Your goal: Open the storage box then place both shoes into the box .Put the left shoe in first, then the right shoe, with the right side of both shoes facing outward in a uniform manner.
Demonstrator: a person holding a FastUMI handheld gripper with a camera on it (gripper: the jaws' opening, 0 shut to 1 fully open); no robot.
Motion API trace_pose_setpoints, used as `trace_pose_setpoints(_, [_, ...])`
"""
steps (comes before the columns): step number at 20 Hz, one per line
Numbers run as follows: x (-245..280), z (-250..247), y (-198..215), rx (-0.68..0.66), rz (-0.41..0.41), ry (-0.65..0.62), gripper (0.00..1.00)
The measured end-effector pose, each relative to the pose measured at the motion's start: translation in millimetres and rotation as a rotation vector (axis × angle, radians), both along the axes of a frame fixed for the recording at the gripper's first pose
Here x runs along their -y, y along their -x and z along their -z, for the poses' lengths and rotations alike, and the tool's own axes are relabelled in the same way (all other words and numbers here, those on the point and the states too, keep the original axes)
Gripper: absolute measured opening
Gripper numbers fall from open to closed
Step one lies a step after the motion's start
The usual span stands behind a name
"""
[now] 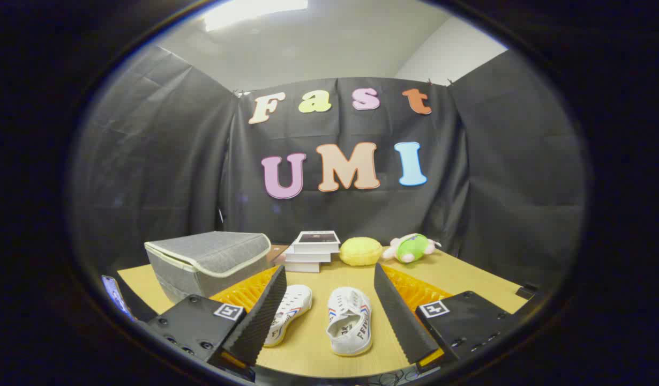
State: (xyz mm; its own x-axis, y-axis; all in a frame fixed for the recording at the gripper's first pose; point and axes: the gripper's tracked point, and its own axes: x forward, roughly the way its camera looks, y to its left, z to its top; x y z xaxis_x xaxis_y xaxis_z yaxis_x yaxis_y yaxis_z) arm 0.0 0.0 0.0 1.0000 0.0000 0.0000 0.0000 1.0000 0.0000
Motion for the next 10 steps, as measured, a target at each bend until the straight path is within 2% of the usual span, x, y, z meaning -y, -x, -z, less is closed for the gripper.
trace_pose_setpoints(10, [13,-4,2,0.015,0.047,-0.034,1.0])
